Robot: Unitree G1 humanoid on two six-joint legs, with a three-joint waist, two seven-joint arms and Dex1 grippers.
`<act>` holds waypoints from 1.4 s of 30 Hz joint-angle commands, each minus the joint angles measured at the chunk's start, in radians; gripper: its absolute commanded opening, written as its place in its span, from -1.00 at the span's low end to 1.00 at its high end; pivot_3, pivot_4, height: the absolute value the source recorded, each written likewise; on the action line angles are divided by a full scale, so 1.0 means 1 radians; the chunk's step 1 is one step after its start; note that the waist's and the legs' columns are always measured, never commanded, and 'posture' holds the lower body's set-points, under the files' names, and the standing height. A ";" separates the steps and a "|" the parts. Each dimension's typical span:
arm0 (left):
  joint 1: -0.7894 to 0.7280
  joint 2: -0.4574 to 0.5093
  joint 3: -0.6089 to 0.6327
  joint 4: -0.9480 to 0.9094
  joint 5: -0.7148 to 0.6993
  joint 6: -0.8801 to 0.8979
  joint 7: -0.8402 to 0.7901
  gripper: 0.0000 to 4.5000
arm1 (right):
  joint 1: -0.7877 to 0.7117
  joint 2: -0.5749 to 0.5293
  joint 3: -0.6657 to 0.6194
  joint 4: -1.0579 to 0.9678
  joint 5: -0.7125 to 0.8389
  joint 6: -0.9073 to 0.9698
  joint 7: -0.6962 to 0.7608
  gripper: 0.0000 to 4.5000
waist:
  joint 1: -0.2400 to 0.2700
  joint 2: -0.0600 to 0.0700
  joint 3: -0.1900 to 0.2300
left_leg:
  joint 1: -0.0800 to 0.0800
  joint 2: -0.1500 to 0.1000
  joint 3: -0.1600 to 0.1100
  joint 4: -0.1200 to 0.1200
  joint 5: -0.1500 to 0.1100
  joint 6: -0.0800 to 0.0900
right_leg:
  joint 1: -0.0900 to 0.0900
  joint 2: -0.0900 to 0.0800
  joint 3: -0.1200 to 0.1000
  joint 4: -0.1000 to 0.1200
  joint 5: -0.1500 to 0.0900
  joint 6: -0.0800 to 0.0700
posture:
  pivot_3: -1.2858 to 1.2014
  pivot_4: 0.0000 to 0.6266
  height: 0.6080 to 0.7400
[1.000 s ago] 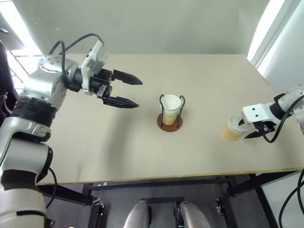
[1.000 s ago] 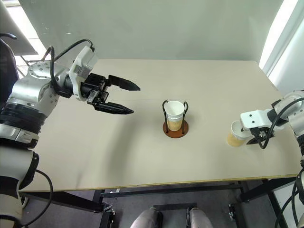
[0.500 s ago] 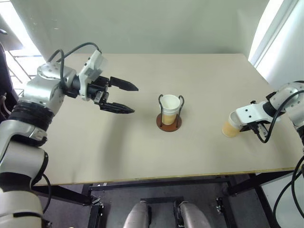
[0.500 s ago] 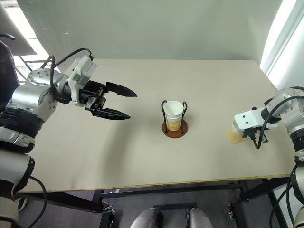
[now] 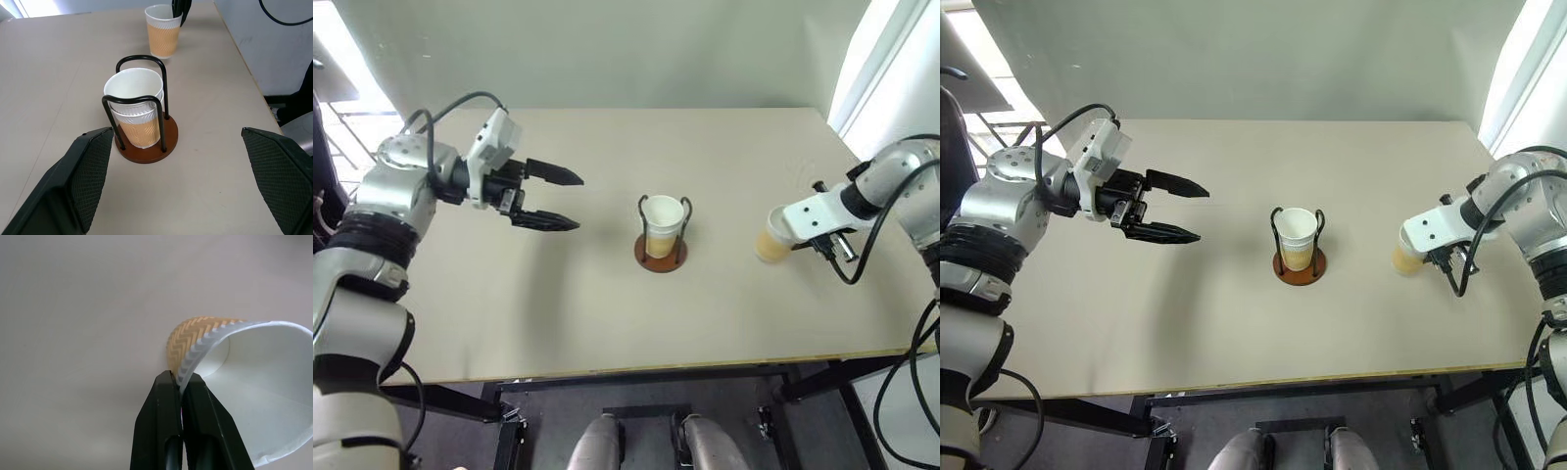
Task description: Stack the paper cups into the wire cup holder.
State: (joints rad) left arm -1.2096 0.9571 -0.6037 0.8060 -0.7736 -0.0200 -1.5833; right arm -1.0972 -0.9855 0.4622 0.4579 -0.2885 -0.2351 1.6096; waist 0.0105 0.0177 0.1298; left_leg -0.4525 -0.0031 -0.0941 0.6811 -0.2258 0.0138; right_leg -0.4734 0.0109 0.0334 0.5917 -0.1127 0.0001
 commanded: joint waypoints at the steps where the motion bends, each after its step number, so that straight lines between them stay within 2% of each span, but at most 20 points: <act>1: -0.036 -0.006 0.007 0.021 0.013 -0.030 -0.031 1.00 | -0.061 -0.018 0.010 -0.069 0.043 0.027 0.005 -0.97 | 0.000 0.000 0.000 | 0.000 0.000 0.000 0.000 0.000 0.000 | 0.000 0.000 0.000 0.000 0.000 0.000 | 0.03 -0.52 1.00; 15: -0.057 -0.062 -0.026 0.106 0.047 -0.074 -0.031 1.00 | -0.265 0.036 0.061 -0.108 0.072 0.085 0.005 -0.97 | 0.001 0.000 0.000 | -0.002 0.000 -0.001 0.000 0.000 0.000 | -0.002 0.000 -0.001 0.001 -0.001 -0.002 | 0.03 -0.52 1.00; 28: -0.048 -0.082 -0.032 0.117 0.062 -0.086 -0.031 1.00 | -0.353 0.195 0.044 -0.096 0.048 0.128 0.005 -0.97 | -0.001 0.000 0.000 | -0.002 0.000 -0.001 0.000 0.000 -0.002 | -0.004 0.000 -0.001 0.002 -0.001 -0.002 | 0.03 -0.52 1.00; 42: -0.049 -0.075 -0.027 0.101 0.066 -0.076 -0.031 1.00 | -0.395 0.312 0.029 -0.071 0.038 0.123 0.003 -0.97 | 0.000 0.000 0.000 | -0.003 0.000 -0.001 -0.001 0.000 -0.003 | -0.005 0.000 -0.001 0.003 -0.002 -0.003 | 0.03 -0.52 1.00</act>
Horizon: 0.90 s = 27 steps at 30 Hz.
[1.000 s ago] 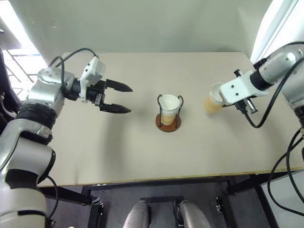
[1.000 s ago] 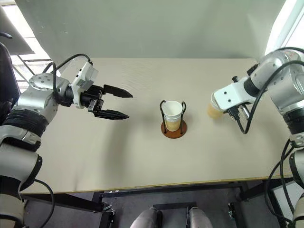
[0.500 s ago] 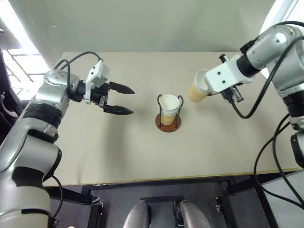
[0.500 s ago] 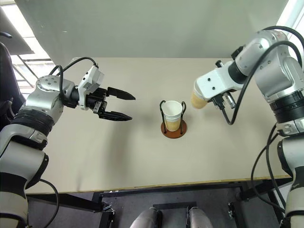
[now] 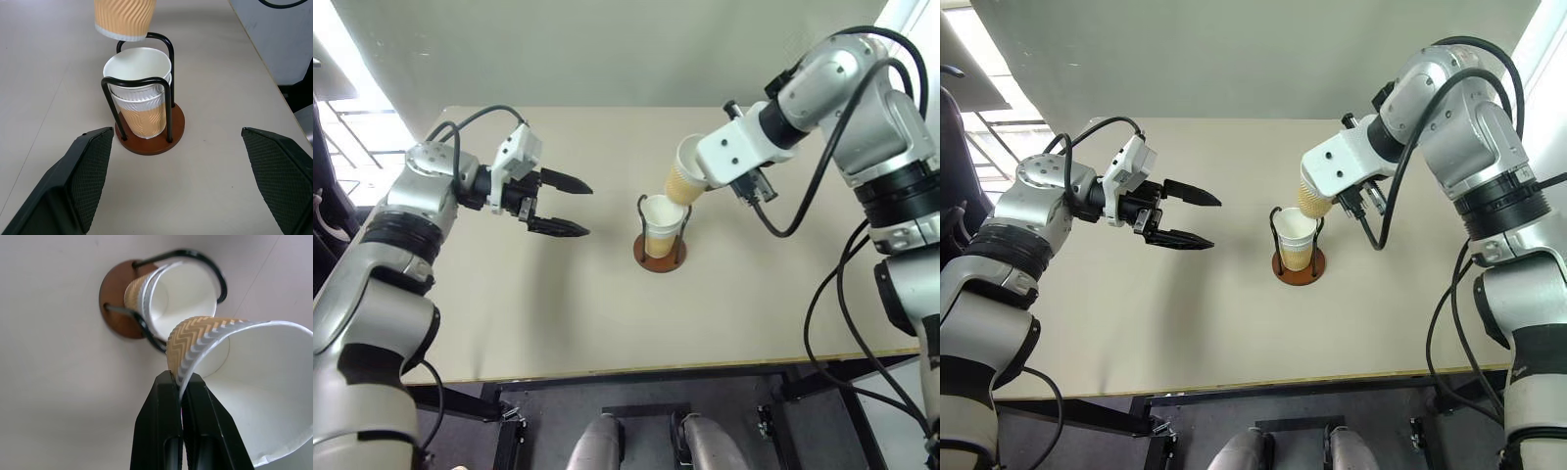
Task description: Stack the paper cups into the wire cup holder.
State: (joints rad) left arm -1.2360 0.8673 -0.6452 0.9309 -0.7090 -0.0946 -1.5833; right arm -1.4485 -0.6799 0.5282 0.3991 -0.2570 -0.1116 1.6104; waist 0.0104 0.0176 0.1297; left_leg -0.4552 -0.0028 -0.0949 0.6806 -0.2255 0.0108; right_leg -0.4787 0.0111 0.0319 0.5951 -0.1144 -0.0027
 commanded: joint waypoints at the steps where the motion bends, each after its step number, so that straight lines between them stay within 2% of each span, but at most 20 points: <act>1: -0.022 0.015 0.015 -0.027 0.000 0.001 -0.031 1.00 | -0.045 0.010 -0.037 -0.011 0.006 0.000 0.003 -0.97 | 0.001 0.000 0.000 | 0.000 0.000 0.000 0.000 0.000 0.000 | 0.000 0.000 0.000 0.000 0.000 0.000 | 0.03 -0.52 1.00; 7: -0.012 0.016 0.021 -0.060 -0.005 0.014 -0.031 1.00 | -0.025 0.040 -0.032 -0.018 0.006 0.006 0.001 -0.97 | 0.001 0.000 0.000 | 0.000 0.000 0.000 0.001 0.000 -0.001 | 0.000 0.000 0.000 0.000 -0.001 -0.001 | 0.03 -0.52 1.00; 27: 0.009 0.036 0.030 -0.010 -0.002 -0.027 -0.031 1.00 | 0.005 0.078 -0.019 0.059 -0.035 -0.069 -0.023 -0.97 | 0.000 0.000 0.000 | 0.000 0.000 0.000 0.001 0.001 -0.002 | 0.000 0.000 0.000 0.001 -0.001 -0.002 | 0.03 -0.52 1.00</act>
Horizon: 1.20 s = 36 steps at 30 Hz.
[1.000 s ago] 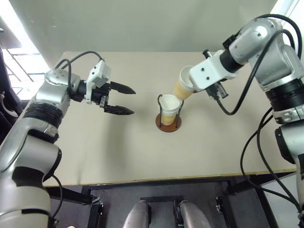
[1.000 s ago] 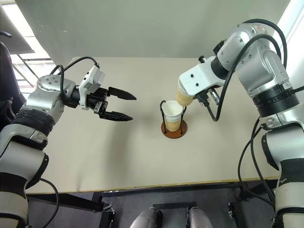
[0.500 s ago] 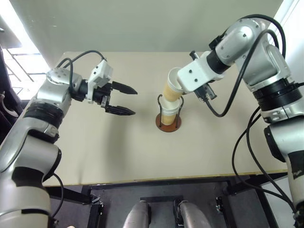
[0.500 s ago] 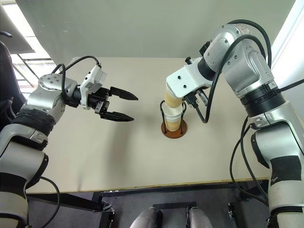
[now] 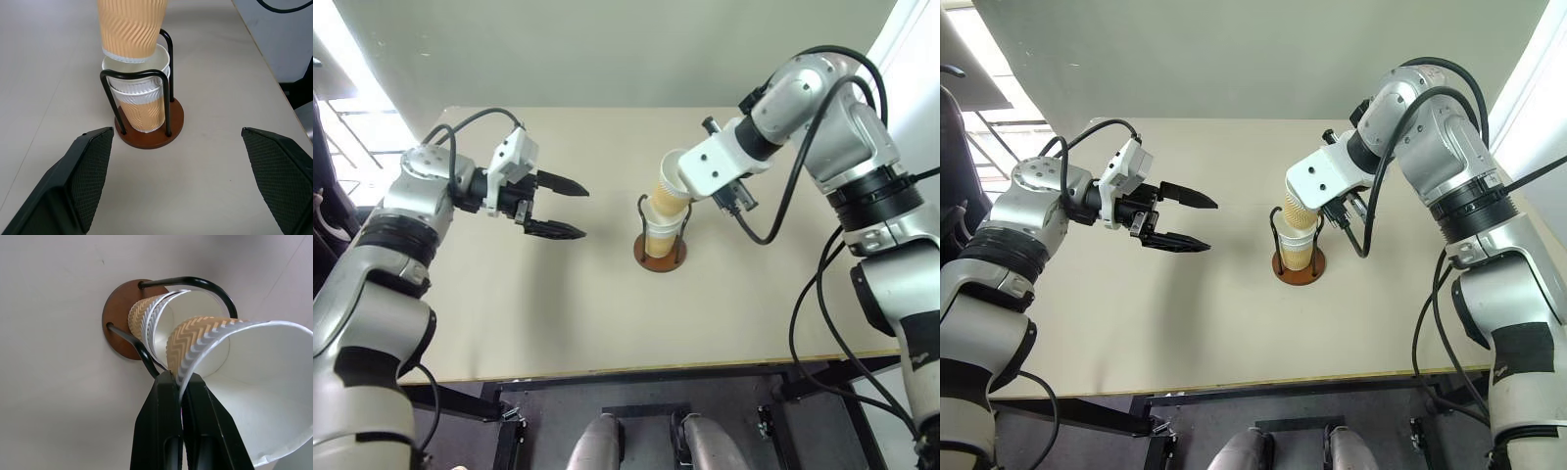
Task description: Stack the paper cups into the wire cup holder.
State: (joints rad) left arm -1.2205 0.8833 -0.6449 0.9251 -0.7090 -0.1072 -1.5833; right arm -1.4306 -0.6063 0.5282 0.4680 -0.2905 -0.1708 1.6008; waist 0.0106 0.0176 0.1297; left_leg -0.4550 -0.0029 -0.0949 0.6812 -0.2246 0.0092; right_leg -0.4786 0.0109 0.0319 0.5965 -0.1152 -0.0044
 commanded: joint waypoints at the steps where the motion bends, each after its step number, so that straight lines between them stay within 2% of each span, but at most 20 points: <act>1: -0.006 0.021 0.029 -0.007 -0.003 -0.013 -0.031 1.00 | -0.011 0.008 -0.020 -0.011 -0.001 -0.010 -0.015 -0.97 | 0.000 0.000 0.000 | 0.000 0.000 0.000 0.000 0.000 0.000 | 0.000 0.000 0.000 0.000 0.000 0.000 | 0.03 -0.52 1.00; 10: -0.004 0.024 0.028 -0.021 -0.007 -0.007 -0.031 1.00 | 0.007 0.023 -0.027 -0.042 0.012 0.007 -0.003 -0.97 | 0.000 0.000 0.000 | 0.000 0.000 0.000 0.000 0.000 0.000 | 0.000 0.000 0.000 0.001 0.000 0.000 | 0.03 -0.52 1.00; 13: -0.004 0.025 0.028 -0.021 -0.007 -0.008 -0.031 1.00 | 0.009 0.023 -0.028 -0.047 0.012 0.011 0.000 -0.59 | 0.000 0.000 0.000 | 0.000 0.000 0.000 0.000 0.000 0.000 | 0.000 0.000 0.000 0.001 0.000 0.000 | 0.03 -0.52 1.00; 22: -0.013 0.025 0.033 -0.048 -0.016 0.038 -0.031 1.00 | 0.003 0.043 -0.071 -0.050 0.051 0.105 -0.021 0.78 | -0.001 0.000 0.000 | 0.000 0.000 0.000 0.000 0.001 -0.002 | -0.001 0.000 0.000 0.003 -0.001 -0.001 | 0.03 -0.52 1.00; 24: -0.025 0.020 0.047 -0.049 -0.016 0.090 -0.031 1.00 | 0.000 0.053 -0.107 -0.051 0.087 0.176 -0.038 0.78 | -0.001 0.000 0.000 | 0.000 0.000 0.000 0.000 0.001 -0.002 | -0.001 0.000 0.000 0.003 -0.001 -0.001 | 0.03 -0.52 1.00; 26: -0.062 -0.024 0.124 0.016 0.004 0.148 -0.031 1.00 | 0.003 0.060 -0.160 -0.061 0.130 0.256 -0.074 0.78 | 0.000 0.000 0.000 | 0.000 0.000 0.000 0.000 0.002 -0.003 | -0.001 0.000 0.000 0.003 -0.001 -0.002 | 0.03 -0.52 1.00; 30: -0.114 -0.092 0.335 0.139 0.024 0.230 0.095 1.00 | 0.055 0.051 -0.357 -0.070 0.234 0.474 -0.265 0.78 | 0.006 -0.001 0.000 | 0.000 0.000 -0.001 0.000 0.003 -0.005 | -0.001 0.000 -0.001 0.003 -0.001 -0.002 | 0.03 -0.52 1.00; 36: -0.073 -0.116 0.523 0.135 0.095 0.312 0.173 1.00 | 0.168 0.028 -0.532 -0.106 0.330 0.665 -0.463 0.78 | 0.000 -0.001 0.000 | 0.002 0.000 0.000 0.000 0.003 -0.005 | 0.000 0.000 0.000 0.003 -0.001 -0.002 | 0.03 -0.52 1.00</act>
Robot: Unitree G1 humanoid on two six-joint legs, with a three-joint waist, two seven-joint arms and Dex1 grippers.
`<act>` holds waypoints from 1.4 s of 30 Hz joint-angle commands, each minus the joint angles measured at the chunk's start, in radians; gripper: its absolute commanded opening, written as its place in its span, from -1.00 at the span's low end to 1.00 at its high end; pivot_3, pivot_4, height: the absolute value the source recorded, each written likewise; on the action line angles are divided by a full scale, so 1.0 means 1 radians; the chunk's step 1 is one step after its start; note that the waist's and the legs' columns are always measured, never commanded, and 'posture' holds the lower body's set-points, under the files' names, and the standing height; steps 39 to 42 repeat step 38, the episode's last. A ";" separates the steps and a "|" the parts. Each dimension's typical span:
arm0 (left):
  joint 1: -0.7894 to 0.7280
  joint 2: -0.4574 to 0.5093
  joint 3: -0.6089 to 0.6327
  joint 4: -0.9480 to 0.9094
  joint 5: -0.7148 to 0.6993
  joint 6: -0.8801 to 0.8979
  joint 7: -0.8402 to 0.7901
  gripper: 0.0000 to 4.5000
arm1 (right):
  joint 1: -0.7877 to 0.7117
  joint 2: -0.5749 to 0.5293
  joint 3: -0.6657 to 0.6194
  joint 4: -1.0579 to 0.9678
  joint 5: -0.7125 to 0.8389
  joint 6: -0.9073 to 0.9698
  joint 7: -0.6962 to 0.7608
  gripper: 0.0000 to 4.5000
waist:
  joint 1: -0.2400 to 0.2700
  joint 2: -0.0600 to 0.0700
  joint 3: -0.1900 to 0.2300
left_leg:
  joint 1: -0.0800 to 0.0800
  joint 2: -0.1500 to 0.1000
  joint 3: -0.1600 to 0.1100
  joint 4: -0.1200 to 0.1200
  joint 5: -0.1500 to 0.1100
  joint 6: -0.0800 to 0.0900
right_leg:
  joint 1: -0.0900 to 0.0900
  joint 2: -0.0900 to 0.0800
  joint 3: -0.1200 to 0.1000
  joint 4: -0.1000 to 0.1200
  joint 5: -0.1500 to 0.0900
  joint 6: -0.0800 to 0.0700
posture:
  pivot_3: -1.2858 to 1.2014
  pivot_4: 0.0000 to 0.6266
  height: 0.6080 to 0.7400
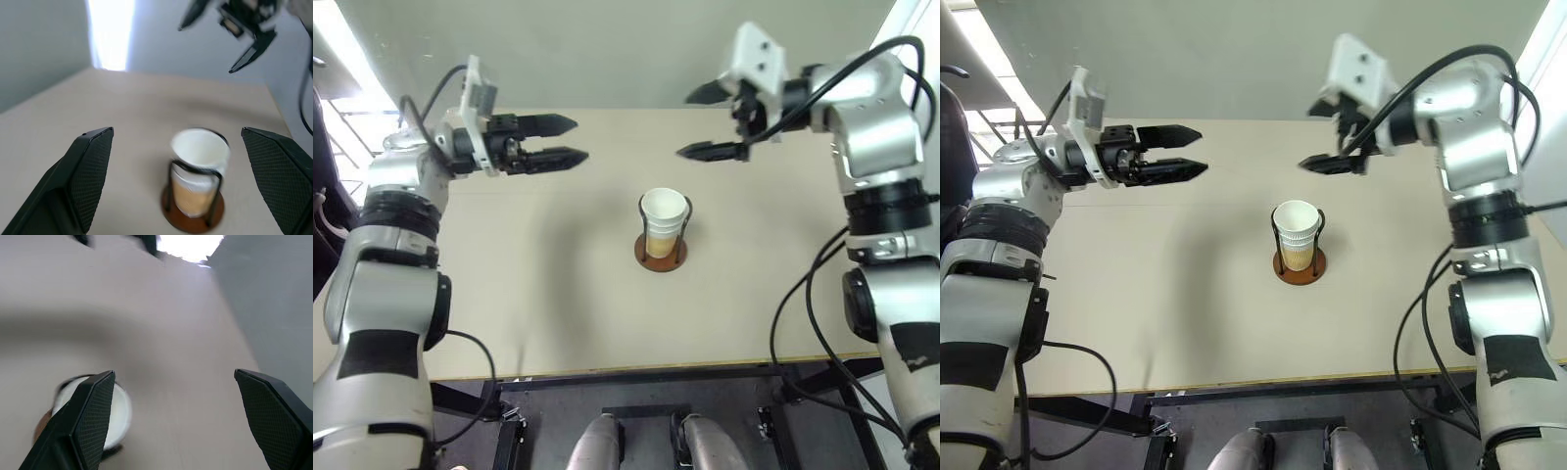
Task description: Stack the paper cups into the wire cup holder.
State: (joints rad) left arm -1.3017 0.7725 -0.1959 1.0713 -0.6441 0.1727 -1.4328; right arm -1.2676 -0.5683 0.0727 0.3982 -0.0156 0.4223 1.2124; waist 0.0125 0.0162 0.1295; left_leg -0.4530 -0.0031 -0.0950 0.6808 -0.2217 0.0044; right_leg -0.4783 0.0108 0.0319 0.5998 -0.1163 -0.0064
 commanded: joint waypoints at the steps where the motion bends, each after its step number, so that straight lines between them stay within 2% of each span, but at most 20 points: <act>1: 0.020 -0.008 0.088 -0.013 0.054 0.030 0.034 1.00 | 0.022 -0.015 -0.099 -0.034 0.067 0.091 -0.103 0.78 | -0.002 0.000 0.000 | 0.000 0.000 0.000 0.000 0.001 -0.001 | -0.001 0.000 0.000 0.001 0.000 0.001 | 0.03 -0.52 1.00; 4: 0.036 -0.027 0.151 0.000 0.096 0.006 0.095 1.00 | 0.076 -0.024 -0.154 -0.033 0.097 0.110 -0.184 0.78 | -0.003 0.000 0.000 | 0.000 0.000 0.001 -0.001 0.002 -0.002 | -0.002 0.001 0.000 0.005 0.004 0.006 | 0.03 -0.52 1.00; 11: 0.015 -0.029 0.279 0.040 0.166 0.001 0.253 1.00 | 0.117 -0.015 -0.217 -0.001 0.135 0.048 -0.342 0.78 | -0.006 0.000 0.000 | 0.002 0.001 0.000 0.000 0.003 -0.002 | -0.003 0.001 0.000 0.009 0.004 0.006 | 0.03 -0.52 1.00; 20: 0.078 -0.041 0.359 0.026 0.252 -0.128 0.320 1.00 | 0.176 -0.021 -0.183 0.059 0.131 -0.075 -0.371 0.78 | -0.005 0.000 0.000 | 0.002 0.000 -0.001 0.000 0.004 -0.001 | -0.002 0.001 0.001 0.008 0.004 0.006 | 0.03 -0.52 1.00; 42: 0.117 -0.022 0.408 0.028 0.305 -0.158 0.267 1.00 | 0.223 -0.044 -0.156 0.166 0.130 -0.148 -0.367 0.78 | -0.003 0.000 0.000 | 0.002 0.000 -0.001 0.000 0.004 -0.001 | -0.002 0.001 0.000 0.008 0.006 0.006 | 0.03 -0.52 1.00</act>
